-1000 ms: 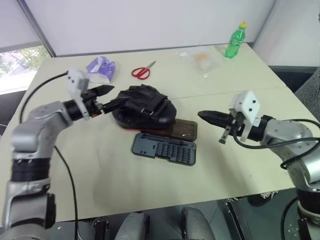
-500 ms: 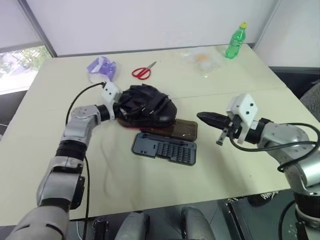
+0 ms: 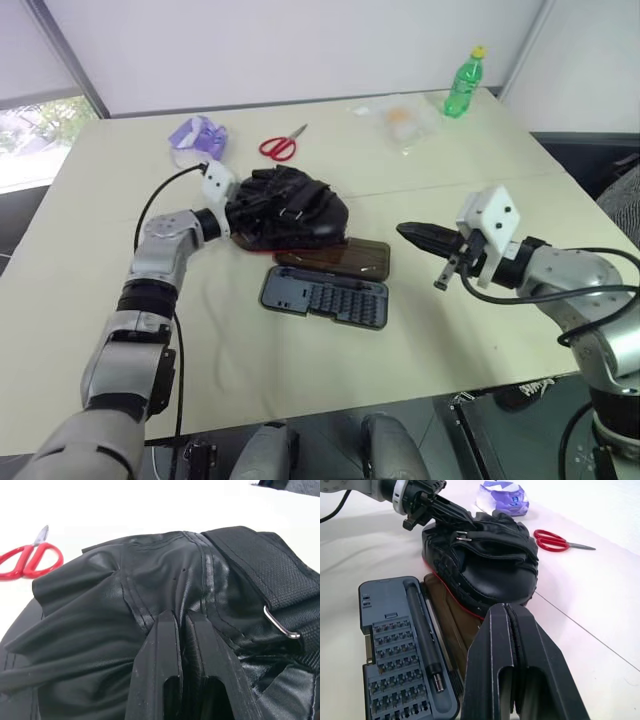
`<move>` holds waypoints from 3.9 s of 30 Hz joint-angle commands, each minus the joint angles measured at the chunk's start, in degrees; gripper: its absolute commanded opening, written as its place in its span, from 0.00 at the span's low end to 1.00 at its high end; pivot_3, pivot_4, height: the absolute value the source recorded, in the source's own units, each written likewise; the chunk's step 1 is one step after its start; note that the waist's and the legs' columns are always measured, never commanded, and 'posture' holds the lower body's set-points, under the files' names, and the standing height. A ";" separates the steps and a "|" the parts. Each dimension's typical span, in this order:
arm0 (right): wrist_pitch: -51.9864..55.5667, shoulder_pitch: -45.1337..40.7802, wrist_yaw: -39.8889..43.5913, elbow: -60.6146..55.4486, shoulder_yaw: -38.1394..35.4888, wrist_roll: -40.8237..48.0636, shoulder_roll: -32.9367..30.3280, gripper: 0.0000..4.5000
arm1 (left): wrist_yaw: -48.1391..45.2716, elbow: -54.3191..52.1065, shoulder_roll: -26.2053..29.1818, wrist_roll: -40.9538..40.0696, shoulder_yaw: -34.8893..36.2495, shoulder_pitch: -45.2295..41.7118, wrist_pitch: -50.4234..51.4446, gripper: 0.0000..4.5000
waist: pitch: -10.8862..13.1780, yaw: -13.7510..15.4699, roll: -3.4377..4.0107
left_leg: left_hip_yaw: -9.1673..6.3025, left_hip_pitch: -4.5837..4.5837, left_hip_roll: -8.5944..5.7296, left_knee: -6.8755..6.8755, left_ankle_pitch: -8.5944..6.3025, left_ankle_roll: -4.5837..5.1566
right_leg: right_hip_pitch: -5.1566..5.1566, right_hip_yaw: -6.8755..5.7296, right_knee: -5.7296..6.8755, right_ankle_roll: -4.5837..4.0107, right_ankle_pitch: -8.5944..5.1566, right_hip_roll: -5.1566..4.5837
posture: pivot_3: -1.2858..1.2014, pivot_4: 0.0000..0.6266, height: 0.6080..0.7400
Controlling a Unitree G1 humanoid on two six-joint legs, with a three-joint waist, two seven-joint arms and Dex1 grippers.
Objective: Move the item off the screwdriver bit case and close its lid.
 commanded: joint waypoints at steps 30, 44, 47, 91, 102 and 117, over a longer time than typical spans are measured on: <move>-6.60 -10.02 6.55 9.21 8.57 -3.61 6.19 0.00 | 49.02 -15.05 13.14 1.19 36.01 19.84 6.67 0.01 | 0.04 0.64 -0.38 | -0.19 -0.72 -0.01 0.08 0.05 -0.12 | -0.68 -0.15 0.03 -0.03 0.02 -0.10 | 0.52 0.24 1.00; -4.21 -5.86 3.37 4.36 6.79 -3.27 6.16 0.00 | 46.90 -7.66 11.29 2.07 29.63 15.72 4.22 0.01 | 0.03 0.18 -0.39 | -0.16 -0.74 -0.01 0.06 0.05 -0.13 | -0.74 -0.15 0.05 -0.04 0.03 -0.09 | 0.52 0.24 1.00; -3.64 -5.10 2.78 3.36 6.46 -3.02 6.07 0.00 | 46.80 -5.62 11.39 2.01 29.60 16.17 2.98 0.01 | 0.03 0.03 -0.39 | -0.16 -0.75 -0.01 0.05 0.06 -0.13 | -0.77 -0.16 0.07 -0.04 0.03 -0.09 | 0.52 0.24 1.00; -3.94 -12.91 4.67 19.63 10.26 -10.39 6.97 0.00 | -0.88 -43.54 13.85 -19.11 5.22 18.77 25.87 0.98 | 0.03 -1.90 -0.32 | -0.09 -0.99 -0.01 0.09 0.07 -0.15 | -1.01 -0.10 0.11 -0.06 0.03 -0.10 | 0.52 0.24 1.00; -3.60 -11.30 3.18 22.05 9.29 -14.07 5.64 0.00 | -4.12 -42.65 9.83 -17.16 0.31 17.76 24.50 0.98 | 0.03 -2.02 -0.32 | -0.08 -0.99 -0.01 0.10 0.07 -0.15 | -1.02 -0.10 0.12 -0.06 0.03 -0.10 | 0.52 0.24 1.00; 15.62 -13.84 -2.71 15.03 4.91 -8.45 7.57 0.98 | -5.00 -39.33 5.99 -15.40 -0.98 15.42 22.63 1.00 | 0.02 -2.01 -0.32 | -0.08 -1.00 0.00 0.17 0.07 -0.15 | -1.01 -0.09 0.14 -0.06 0.03 -0.10 | 0.52 0.24 1.00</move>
